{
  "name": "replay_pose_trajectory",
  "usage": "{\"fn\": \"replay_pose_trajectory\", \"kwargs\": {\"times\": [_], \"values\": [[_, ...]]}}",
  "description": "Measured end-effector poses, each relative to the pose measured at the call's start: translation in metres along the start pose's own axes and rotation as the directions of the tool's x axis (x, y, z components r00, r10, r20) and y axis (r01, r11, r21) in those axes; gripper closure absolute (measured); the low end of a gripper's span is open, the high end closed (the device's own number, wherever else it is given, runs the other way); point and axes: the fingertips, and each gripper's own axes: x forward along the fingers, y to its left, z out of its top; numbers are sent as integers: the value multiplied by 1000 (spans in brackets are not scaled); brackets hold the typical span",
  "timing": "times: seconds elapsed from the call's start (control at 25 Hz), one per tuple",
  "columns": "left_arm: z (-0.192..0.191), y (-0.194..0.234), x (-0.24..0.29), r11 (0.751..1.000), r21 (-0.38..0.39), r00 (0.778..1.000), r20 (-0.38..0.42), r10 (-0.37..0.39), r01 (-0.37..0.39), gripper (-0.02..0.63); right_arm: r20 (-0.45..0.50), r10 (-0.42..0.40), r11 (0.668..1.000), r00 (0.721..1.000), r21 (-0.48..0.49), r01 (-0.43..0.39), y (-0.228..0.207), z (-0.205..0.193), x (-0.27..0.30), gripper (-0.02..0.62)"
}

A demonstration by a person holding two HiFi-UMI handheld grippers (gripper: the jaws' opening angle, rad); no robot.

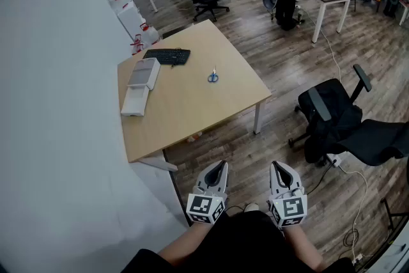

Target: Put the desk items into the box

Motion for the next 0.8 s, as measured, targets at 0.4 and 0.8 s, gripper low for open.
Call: {"fn": "replay_pose_trajectory", "kwargs": {"times": [0.4,0.8], "values": [[-6,15,5,999,2,999,4,49,-49,586,14,11,999,1000,52,-12,-17,-14,-1,535],[-19,49,72,999,-22,997,-73,33,-34,586,-21,-13,998,1000,54,14,-44,-6,52,535]]}}
